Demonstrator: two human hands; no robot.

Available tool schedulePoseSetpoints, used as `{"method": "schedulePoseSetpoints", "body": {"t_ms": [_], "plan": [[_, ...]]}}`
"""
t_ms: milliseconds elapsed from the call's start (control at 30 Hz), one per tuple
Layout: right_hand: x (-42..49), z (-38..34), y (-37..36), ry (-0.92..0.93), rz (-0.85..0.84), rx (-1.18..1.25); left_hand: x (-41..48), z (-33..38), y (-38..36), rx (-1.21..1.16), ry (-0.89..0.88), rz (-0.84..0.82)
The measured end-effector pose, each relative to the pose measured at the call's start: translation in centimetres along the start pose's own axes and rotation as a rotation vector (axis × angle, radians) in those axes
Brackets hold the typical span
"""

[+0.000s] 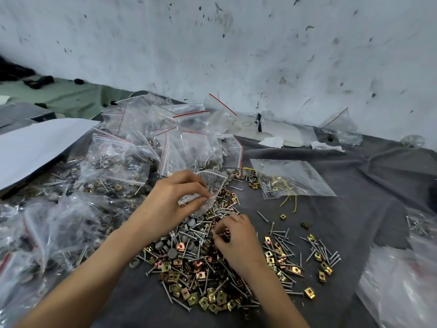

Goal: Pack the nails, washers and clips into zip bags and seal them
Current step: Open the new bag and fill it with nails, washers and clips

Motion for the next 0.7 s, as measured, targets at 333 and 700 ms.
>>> {"method": "schedulePoseSetpoints", "body": {"t_ms": [333,700], "plan": [[-2.2,-5.5,12.1,0.205,0.637,0.253,0.1,1.7,-0.6,0.015,-0.089,-0.077],[-2.0,-2.8,4.5,0.068,0.413,0.322,-0.3,0.1,0.2,0.001,0.003,-0.031]]}}
Point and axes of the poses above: each hand's wrist, its own x-axis towards the middle knuckle, its own y-axis out of the back of the hand, z = x × y, the point moved 9 cm from there along x, towards the middle knuckle, and after that the axes turned 9 degrees about -y, right-handed, at the moved point
